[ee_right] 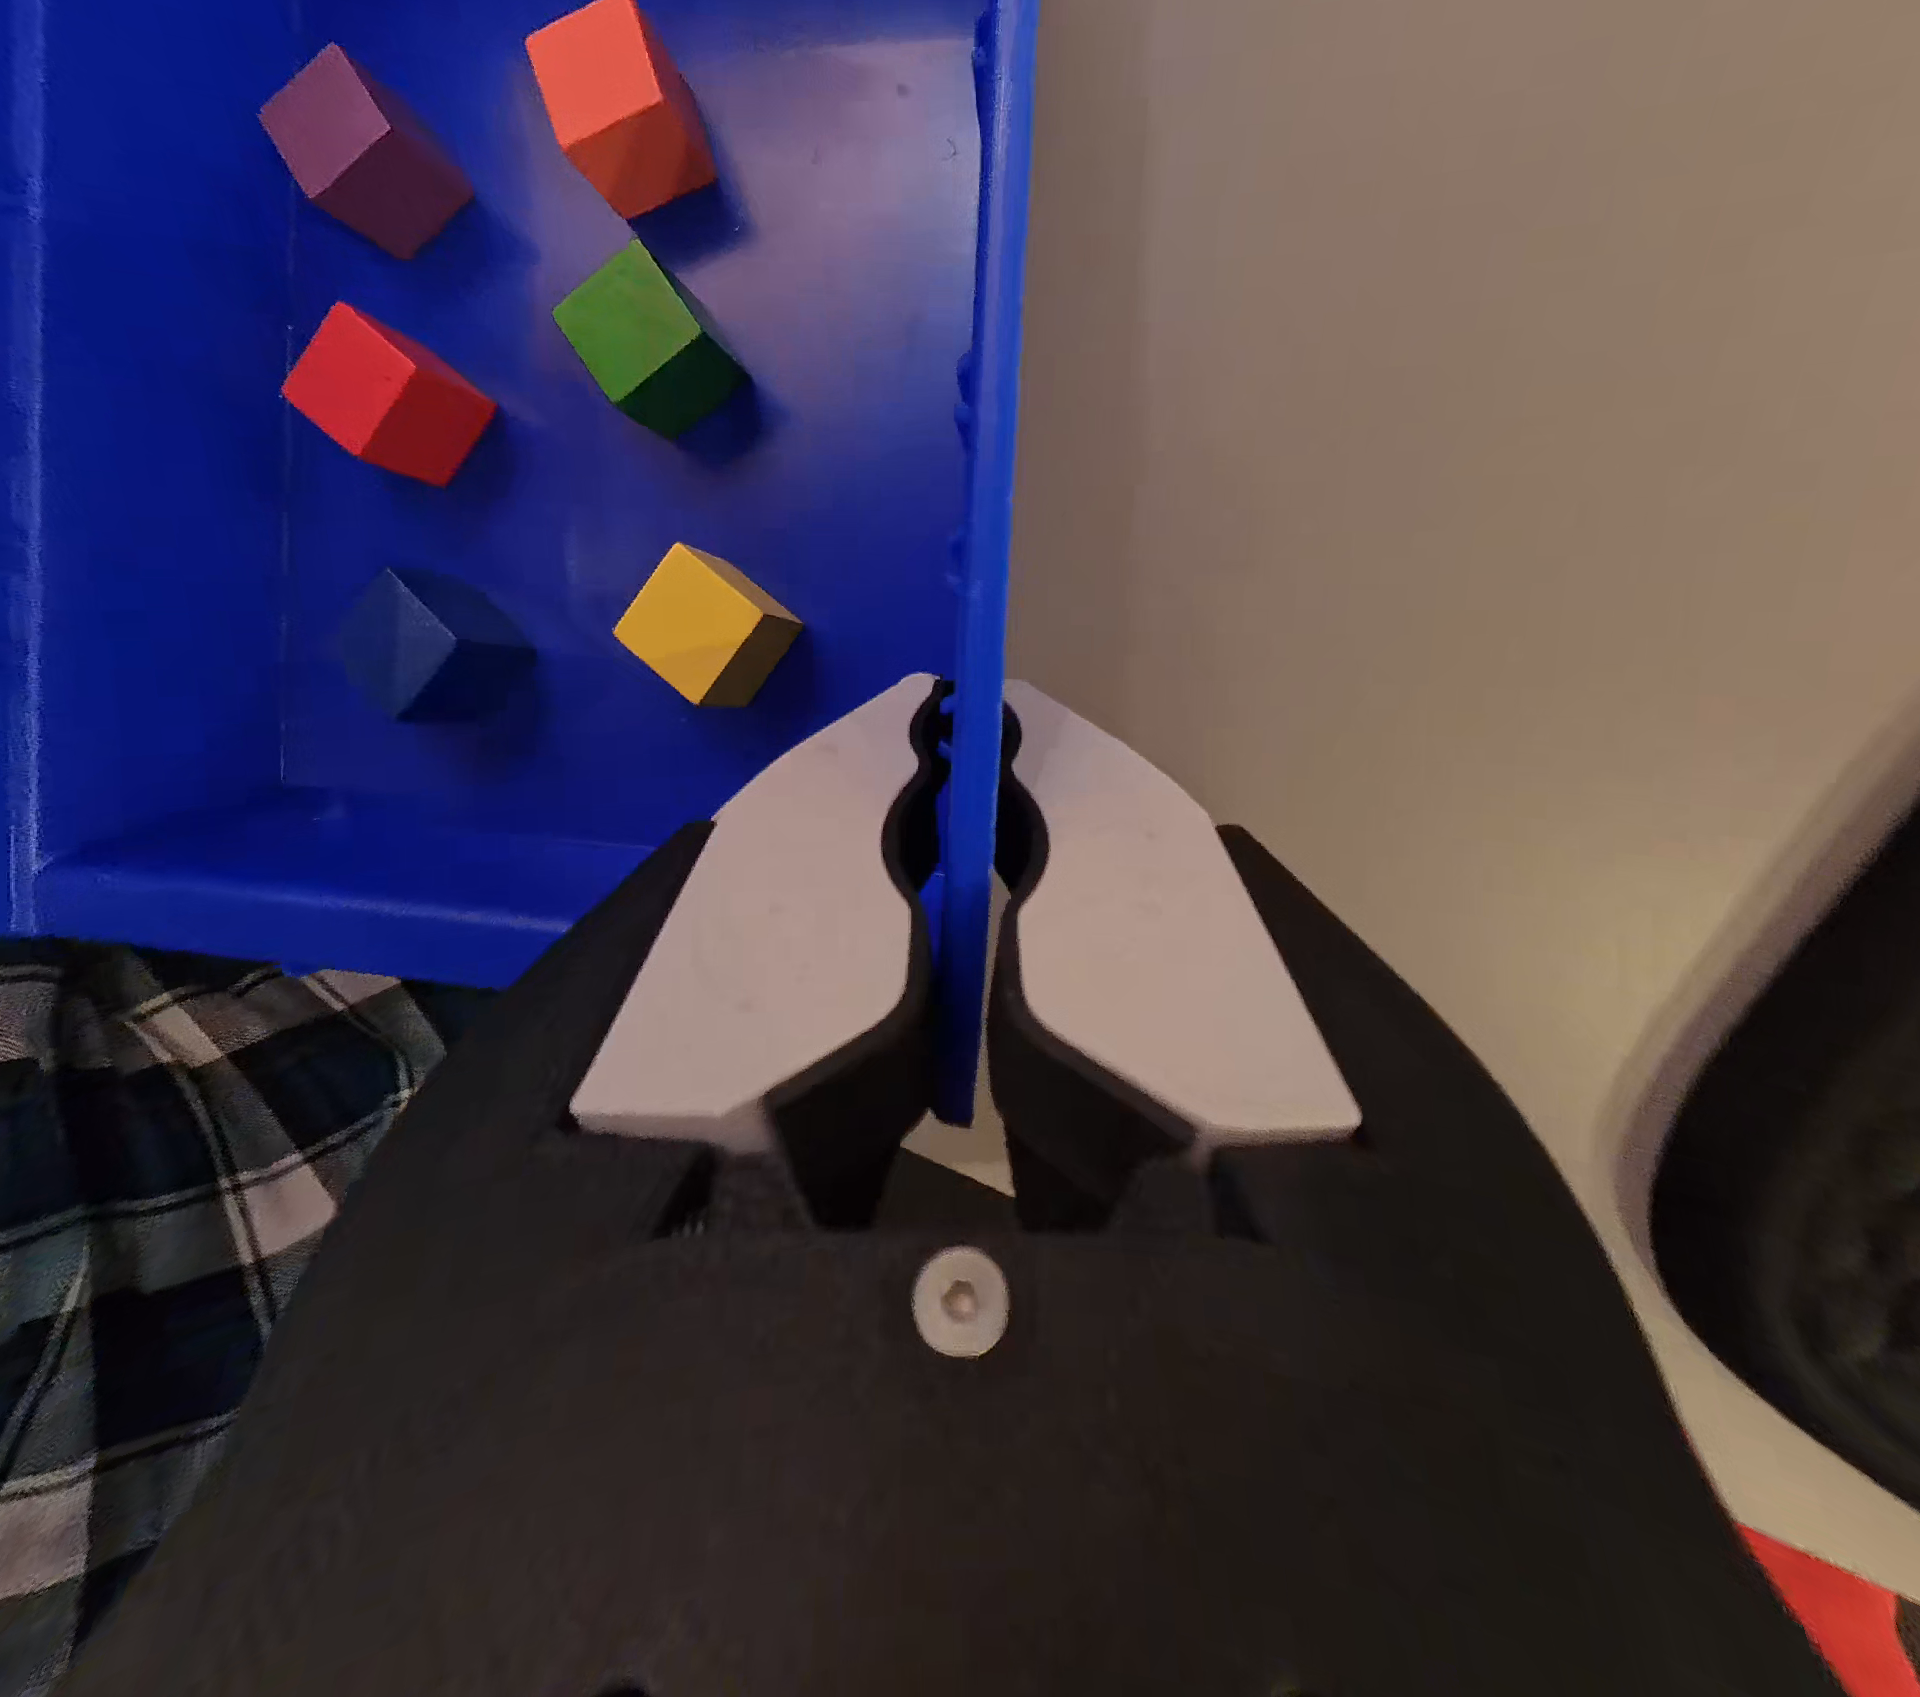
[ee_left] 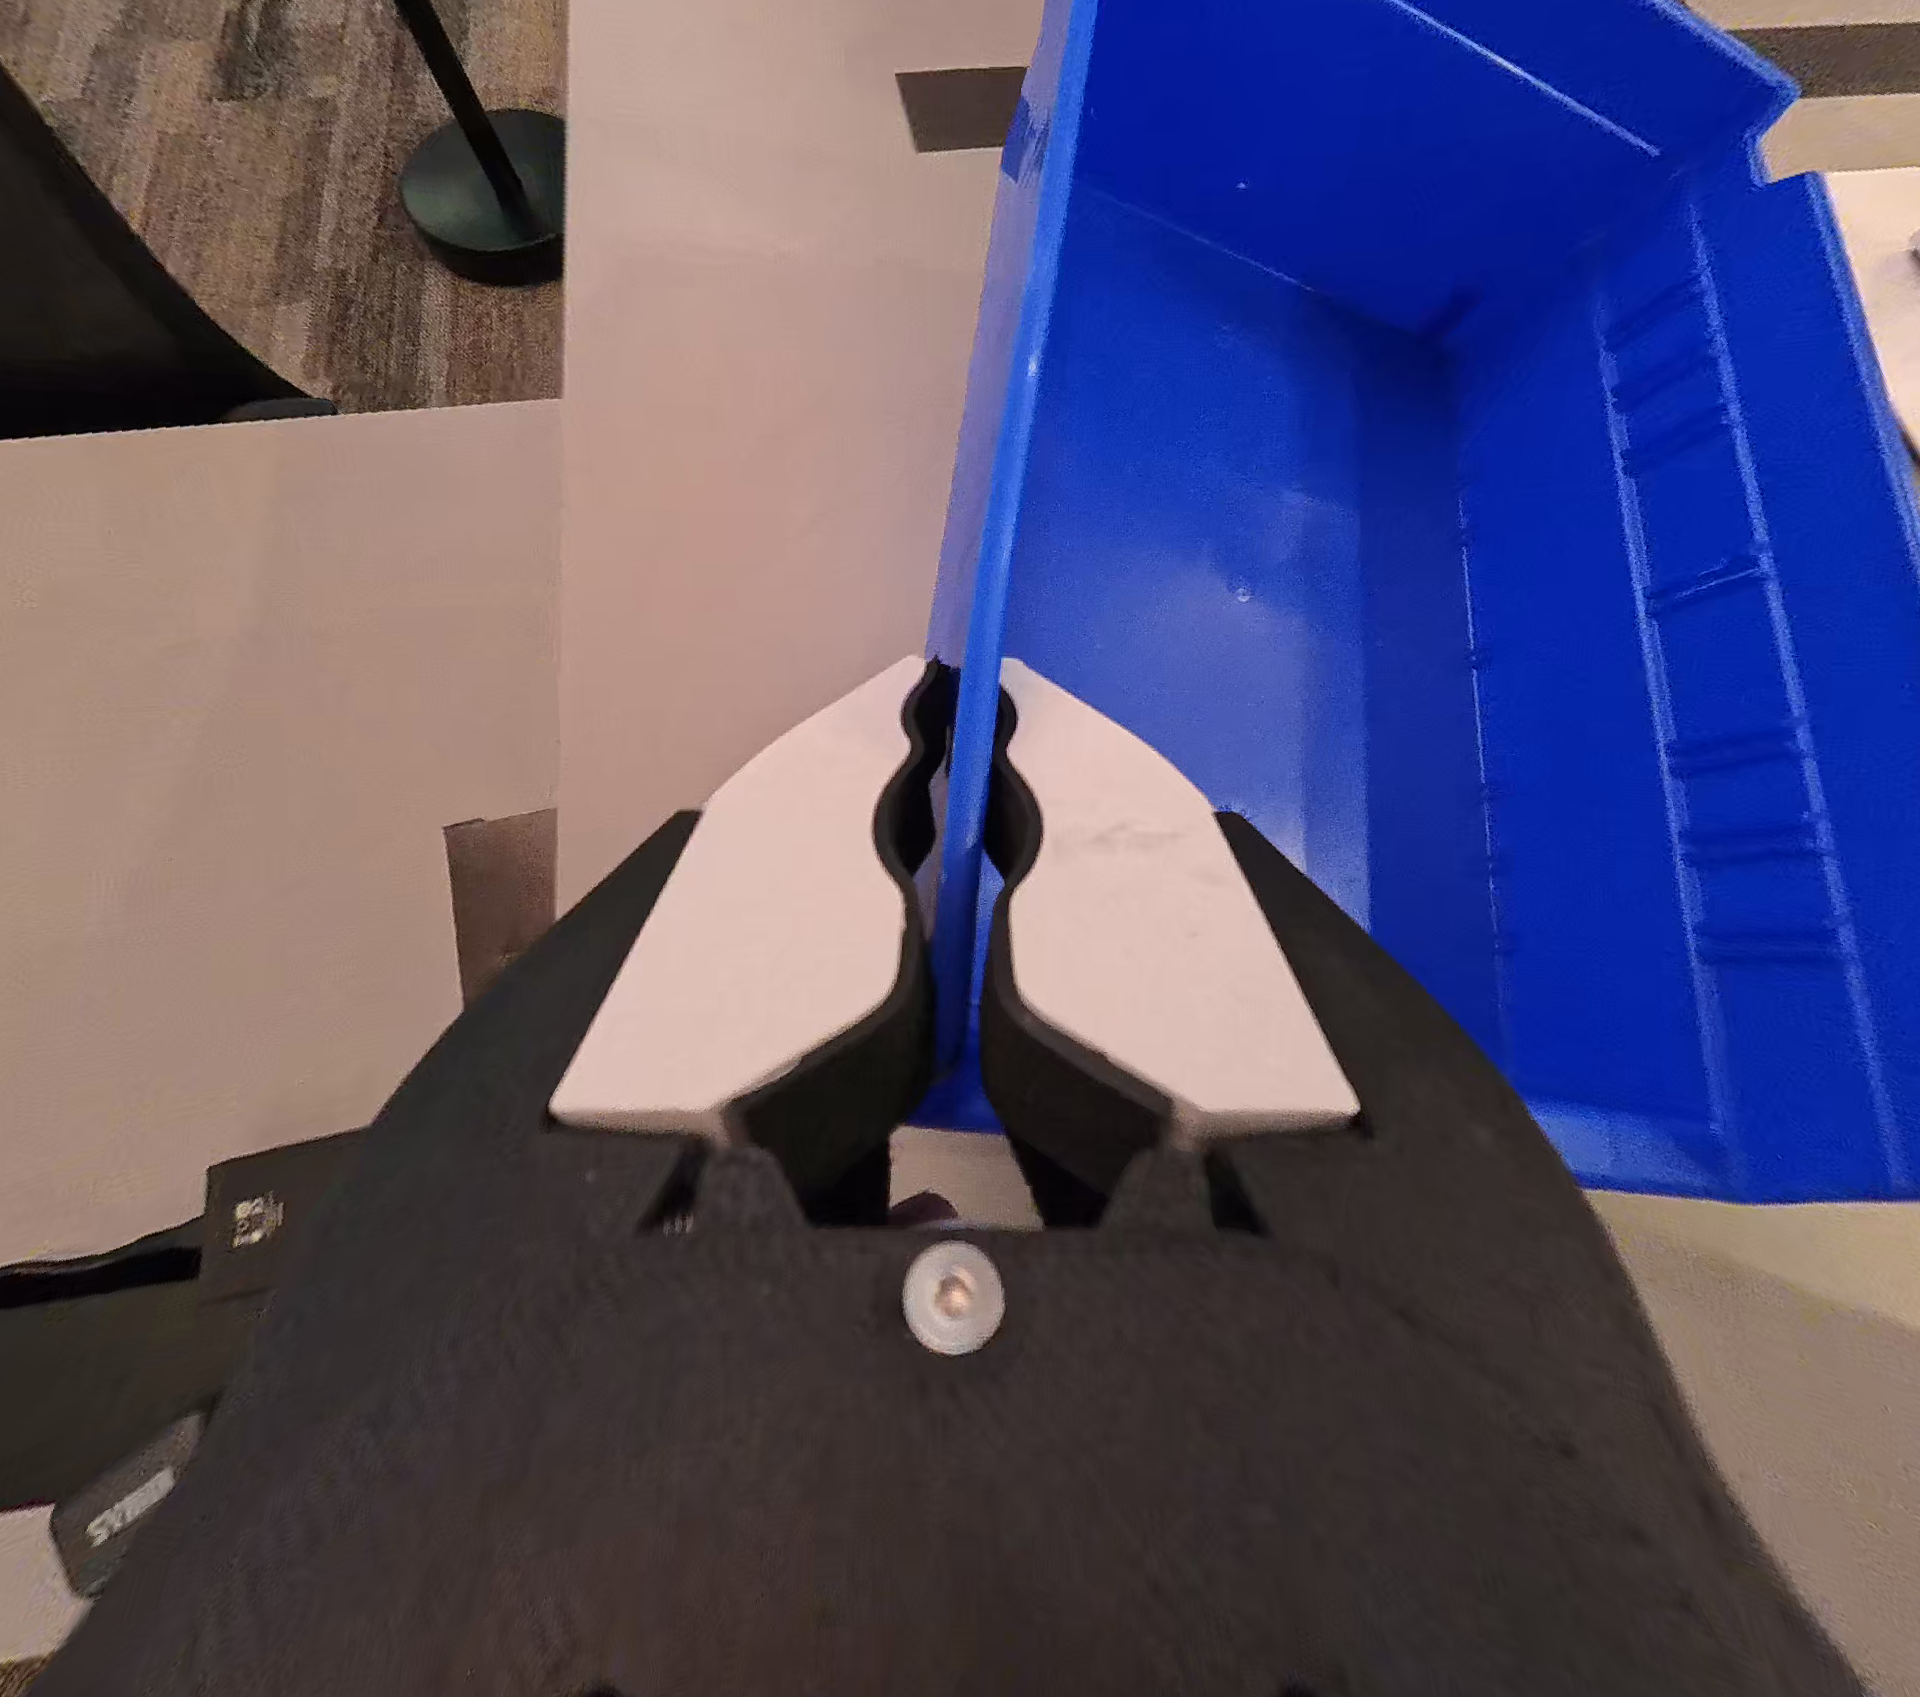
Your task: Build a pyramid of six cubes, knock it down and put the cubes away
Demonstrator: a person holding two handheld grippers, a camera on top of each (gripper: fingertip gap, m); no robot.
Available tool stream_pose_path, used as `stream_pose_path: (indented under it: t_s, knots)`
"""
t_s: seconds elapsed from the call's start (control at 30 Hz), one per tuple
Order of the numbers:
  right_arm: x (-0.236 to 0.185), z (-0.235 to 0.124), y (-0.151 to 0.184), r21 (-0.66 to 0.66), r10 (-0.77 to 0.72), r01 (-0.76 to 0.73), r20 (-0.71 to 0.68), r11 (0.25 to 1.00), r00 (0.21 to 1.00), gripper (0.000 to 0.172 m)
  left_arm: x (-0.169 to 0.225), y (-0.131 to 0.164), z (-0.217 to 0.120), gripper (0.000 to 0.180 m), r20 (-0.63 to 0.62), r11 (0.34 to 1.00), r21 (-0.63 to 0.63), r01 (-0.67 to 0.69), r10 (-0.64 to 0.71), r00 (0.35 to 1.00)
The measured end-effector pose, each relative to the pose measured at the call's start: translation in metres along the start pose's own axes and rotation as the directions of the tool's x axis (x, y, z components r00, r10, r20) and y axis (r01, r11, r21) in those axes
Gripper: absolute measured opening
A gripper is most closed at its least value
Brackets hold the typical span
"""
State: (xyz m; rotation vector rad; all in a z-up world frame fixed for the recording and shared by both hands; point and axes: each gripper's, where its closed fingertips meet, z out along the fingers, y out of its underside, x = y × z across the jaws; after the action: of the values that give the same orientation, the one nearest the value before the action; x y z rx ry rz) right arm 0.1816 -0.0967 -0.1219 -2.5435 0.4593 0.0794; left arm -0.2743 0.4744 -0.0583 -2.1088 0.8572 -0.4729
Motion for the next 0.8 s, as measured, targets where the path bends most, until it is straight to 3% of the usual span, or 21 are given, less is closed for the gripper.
stream_pose_path:
  t_s: [0.2, 0.33, 0.8]
  knots:
    - [-0.044, 0.024, -0.026, -0.011, -0.093, 0.094, 0.068, 0.996, 0.993, 0.006, -0.017, 0.010, -0.025, 0.005, 0.031, 0.999, 0.023, 0.024, -0.025, 0.999]
    - [-0.076, 0.043, -0.048, -0.015, -0.148, 0.151, 0.115, 0.988, 0.982, 0.006, -0.035, 0.021, -0.039, 0.006, 0.021, 0.990, 0.059, 0.130, -0.132, 0.991]
    - [-0.182, 0.118, -0.141, 0.041, -0.289, 0.288, 0.252, 0.957, 0.924, 0.006, -0.065, 0.042, -0.076, 0.005, 0.116, 0.987, 0.083, 0.138, -0.147, 0.982]
